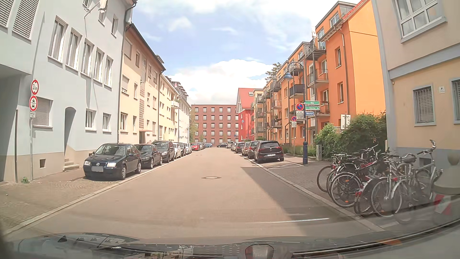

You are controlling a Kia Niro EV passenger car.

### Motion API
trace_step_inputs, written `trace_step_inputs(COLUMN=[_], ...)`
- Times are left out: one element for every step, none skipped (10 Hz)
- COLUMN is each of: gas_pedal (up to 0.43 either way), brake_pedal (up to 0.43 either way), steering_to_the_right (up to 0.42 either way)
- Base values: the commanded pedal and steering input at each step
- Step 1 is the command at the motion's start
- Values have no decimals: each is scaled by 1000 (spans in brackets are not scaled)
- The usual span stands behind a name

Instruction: Follow the waypoints while adhering to traffic rules and regulations

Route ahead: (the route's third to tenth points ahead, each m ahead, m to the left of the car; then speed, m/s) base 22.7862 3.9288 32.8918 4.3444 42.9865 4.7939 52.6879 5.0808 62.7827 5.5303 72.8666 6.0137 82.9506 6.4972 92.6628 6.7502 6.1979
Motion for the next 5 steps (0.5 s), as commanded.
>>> trace_step_inputs(gas_pedal=[138, 138, 138, 138, 138], brake_pedal=[0, 0, 0, 0, 0], steering_to_the_right=[0, 0, 0, -1, -1])
